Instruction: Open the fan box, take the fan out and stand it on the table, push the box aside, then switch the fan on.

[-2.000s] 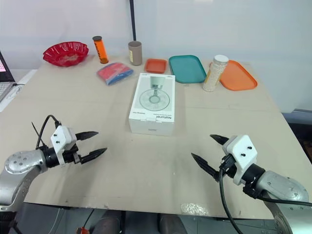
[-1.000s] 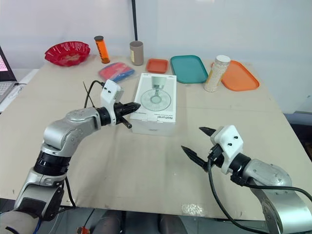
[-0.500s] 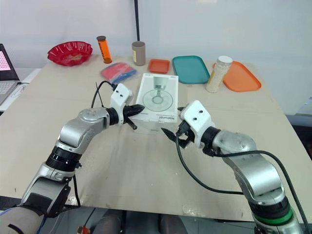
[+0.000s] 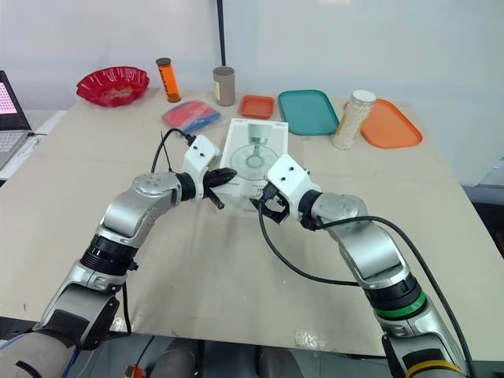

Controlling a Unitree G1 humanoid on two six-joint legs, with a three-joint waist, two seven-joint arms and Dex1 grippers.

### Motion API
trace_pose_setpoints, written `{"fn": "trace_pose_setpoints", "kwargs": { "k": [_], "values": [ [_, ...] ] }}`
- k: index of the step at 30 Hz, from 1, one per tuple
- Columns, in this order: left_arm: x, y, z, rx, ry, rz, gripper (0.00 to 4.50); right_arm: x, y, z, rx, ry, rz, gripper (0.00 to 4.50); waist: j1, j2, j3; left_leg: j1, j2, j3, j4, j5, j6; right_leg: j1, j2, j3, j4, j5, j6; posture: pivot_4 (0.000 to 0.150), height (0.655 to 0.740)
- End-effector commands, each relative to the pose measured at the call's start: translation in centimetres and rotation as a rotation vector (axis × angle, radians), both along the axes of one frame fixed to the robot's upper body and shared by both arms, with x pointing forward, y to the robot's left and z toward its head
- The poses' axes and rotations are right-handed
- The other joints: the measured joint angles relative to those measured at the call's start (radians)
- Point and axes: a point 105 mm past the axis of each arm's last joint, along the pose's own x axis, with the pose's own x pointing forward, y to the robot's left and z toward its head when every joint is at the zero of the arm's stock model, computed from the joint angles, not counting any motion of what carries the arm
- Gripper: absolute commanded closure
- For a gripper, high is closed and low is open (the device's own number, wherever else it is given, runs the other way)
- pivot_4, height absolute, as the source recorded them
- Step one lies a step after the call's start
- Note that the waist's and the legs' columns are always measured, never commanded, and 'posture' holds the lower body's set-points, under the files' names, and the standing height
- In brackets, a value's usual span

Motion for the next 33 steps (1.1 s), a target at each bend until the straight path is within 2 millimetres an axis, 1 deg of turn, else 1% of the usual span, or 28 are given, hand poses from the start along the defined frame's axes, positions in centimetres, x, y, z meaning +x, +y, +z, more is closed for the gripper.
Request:
{"fn": "trace_pose_setpoints", "kwargs": {
  "k": [1,8,15,24,33],
  "values": [
    [0.1,-0.2,-0.3,0.022,-0.001,-0.007,4.48,0.2,0.3,1.4,0.009,-0.056,0.012,0.0,0.0,0.0,0.0,0.0,0.0,0.0,0.0,0.0,0.0,0.0,0.0,0.0,0.0,0.0,0.0,0.15,0.74],
    [-0.1,-0.5,-0.5,0.021,-0.002,-0.014,4.48,0.7,0.2,1.8,0.013,-0.066,-0.001,0.0,0.0,0.0,0.0,0.0,0.0,0.0,0.0,0.0,0.0,0.0,0.0,0.0,0.0,0.0,0.0,0.15,0.74],
    [-0.1,-0.5,-0.5,0.022,-0.007,-0.015,4.48,0.3,0.1,2.5,0.045,-0.048,0.003,0.0,0.0,0.0,0.0,0.0,0.0,0.0,0.0,0.0,0.0,0.0,0.0,0.0,0.0,0.0,0.0,0.15,0.74],
    [-0.2,-0.9,-0.6,0.017,-0.011,-0.025,4.48,0.6,-0.2,2.7,0.064,-0.037,-0.017,0.0,0.0,0.0,0.0,0.0,0.0,0.0,0.0,0.0,0.0,0.0,0.0,0.0,0.0,0.0,0.0,0.15,0.74],
    [-0.3,-0.8,-0.7,0.017,-0.012,-0.025,4.48,1.5,-0.9,2.8,0.088,-0.045,-0.08,0.0,0.0,0.0,0.0,0.0,0.0,0.0,0.0,0.0,0.0,0.0,0.0,0.0,0.0,0.0,0.0,0.15,0.74]
  ]
}}
